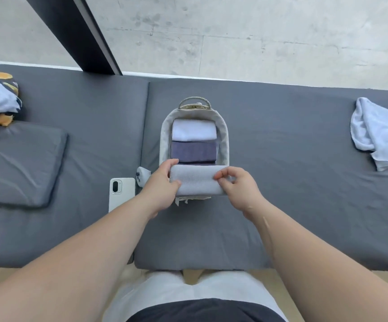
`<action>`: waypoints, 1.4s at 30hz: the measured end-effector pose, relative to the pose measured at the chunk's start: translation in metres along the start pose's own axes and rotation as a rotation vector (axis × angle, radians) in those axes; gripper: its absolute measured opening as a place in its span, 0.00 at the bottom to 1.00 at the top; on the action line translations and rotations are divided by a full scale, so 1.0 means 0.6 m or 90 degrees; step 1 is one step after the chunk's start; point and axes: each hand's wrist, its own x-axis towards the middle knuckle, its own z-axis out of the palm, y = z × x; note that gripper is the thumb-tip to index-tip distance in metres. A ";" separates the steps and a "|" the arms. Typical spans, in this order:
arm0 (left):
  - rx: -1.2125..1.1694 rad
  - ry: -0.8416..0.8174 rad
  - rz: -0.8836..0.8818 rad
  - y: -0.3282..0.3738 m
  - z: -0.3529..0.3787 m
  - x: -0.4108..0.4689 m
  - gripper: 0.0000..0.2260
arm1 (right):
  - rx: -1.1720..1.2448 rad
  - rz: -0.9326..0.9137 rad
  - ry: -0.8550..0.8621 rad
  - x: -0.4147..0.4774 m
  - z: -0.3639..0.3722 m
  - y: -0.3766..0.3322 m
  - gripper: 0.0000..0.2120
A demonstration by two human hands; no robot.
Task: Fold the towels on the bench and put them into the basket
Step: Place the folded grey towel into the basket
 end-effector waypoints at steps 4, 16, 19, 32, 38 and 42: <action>0.060 0.038 0.005 -0.004 -0.006 0.059 0.24 | -0.088 -0.039 0.001 0.051 0.023 -0.012 0.11; 0.693 0.067 0.136 -0.026 0.011 0.131 0.13 | -0.504 -0.096 -0.091 0.136 0.058 0.023 0.09; 0.764 0.097 0.197 -0.037 0.017 0.127 0.14 | -0.628 -0.186 -0.047 0.143 0.065 0.028 0.07; 0.885 -0.180 0.240 -0.038 0.024 0.108 0.20 | -0.917 -0.497 -0.273 0.136 0.034 0.037 0.20; 0.935 -0.282 0.158 -0.015 0.029 0.114 0.23 | -0.988 -0.372 -0.421 0.123 0.000 0.030 0.27; 0.905 -0.136 0.321 0.012 0.042 0.099 0.20 | -0.982 -0.389 -0.376 0.131 0.013 0.020 0.27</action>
